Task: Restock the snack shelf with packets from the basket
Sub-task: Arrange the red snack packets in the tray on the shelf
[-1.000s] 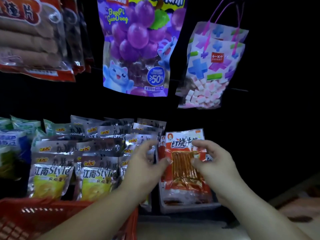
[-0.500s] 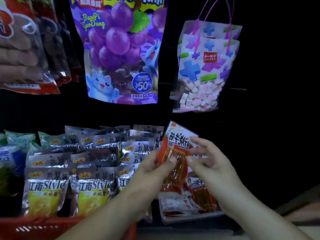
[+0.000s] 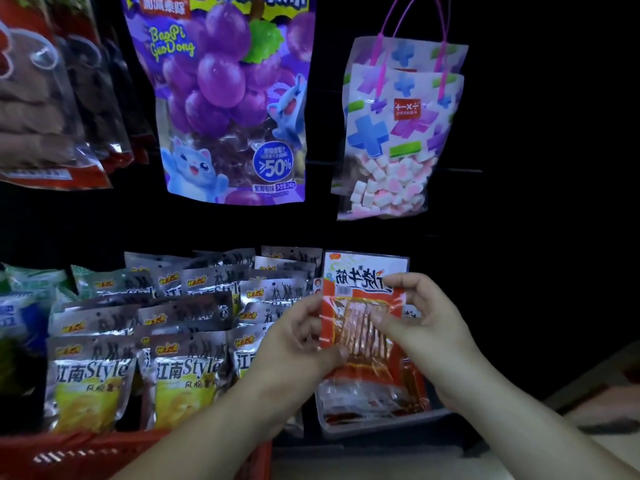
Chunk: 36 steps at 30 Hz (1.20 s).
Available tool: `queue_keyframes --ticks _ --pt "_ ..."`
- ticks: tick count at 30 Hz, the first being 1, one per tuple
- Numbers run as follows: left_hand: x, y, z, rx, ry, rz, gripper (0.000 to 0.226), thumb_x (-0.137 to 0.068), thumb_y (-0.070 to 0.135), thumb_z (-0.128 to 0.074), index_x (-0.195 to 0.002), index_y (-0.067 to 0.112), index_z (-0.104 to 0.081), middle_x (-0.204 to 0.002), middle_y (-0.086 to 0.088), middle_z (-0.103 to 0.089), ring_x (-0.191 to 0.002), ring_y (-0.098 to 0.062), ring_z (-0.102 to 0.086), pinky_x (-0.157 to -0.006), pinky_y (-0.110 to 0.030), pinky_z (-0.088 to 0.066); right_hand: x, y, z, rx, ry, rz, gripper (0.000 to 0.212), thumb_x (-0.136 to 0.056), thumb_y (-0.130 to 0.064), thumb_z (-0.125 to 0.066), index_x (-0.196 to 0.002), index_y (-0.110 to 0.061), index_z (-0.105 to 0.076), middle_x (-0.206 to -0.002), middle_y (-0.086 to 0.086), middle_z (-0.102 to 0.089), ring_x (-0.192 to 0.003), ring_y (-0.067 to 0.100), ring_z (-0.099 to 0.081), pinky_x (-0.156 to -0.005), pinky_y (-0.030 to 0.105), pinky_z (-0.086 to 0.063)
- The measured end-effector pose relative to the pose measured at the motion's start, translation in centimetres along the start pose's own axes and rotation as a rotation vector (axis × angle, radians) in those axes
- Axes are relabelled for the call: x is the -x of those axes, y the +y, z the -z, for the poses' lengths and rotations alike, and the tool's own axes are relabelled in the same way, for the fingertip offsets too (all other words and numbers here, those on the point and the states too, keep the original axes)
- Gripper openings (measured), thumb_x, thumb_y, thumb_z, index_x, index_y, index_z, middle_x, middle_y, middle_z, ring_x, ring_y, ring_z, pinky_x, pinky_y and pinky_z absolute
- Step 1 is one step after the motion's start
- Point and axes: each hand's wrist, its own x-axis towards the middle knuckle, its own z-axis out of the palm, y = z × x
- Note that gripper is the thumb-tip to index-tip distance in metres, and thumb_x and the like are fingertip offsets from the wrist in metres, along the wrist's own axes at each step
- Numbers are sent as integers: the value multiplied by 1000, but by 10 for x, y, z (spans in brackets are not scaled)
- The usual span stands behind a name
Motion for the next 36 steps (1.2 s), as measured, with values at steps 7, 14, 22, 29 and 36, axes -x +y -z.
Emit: queue_keyframes --ticks 7,14,22,29,36 --pt "-2 -3 1 -54 44 -59 70 -89 -7 -72 -137 40 -55 -101 11 -76 -96 -16 -74 -83 -35 -63 5 -3 -1 21 -210 -80 62 -90 15 -63 -104 -45 -68 -101 -17 -72 -88 41 -72 -76 66 -57" --pt "-3 -6 4 -94 111 -53 55 -92 -3 -70 -133 32 -58 -93 16 -77 -82 -2 -73 -65 -18 -59 5 4 -4 185 -152 -39 43 -94 -11 -73 -115 -48 -66 -86 7 -69 -71 33 -67 -62 46 -58" --pt "-1 -17 -9 -290 5 -282 19 -96 6 -65 -96 25 -66 -87 2 -69 -59 -11 -59 -55 -27 -50 5 -12 -13 -271 -264 -111 41 -98 -22 -66 -127 -51 -66 -133 -16 -62 -111 2 -68 -76 27 -61" --pt "2 -13 -10 -312 -180 -207 25 -97 13 -65 -103 37 -65 -111 13 -69 -90 -16 -62 -85 -38 -54 0 3 -6 -100 -107 -21 48 -100 4 -55 -107 -42 -69 -97 -8 -72 -70 10 -59 -62 16 -46" --pt "-18 -27 -2 -179 189 -155 24 -89 7 -77 -100 26 -67 -106 -1 -70 -87 -5 -68 -68 -16 -53 -2 10 -5 -43 -60 -11 51 -100 8 -45 -94 -40 -61 -89 8 -68 -63 30 -41 -57 26 -36"
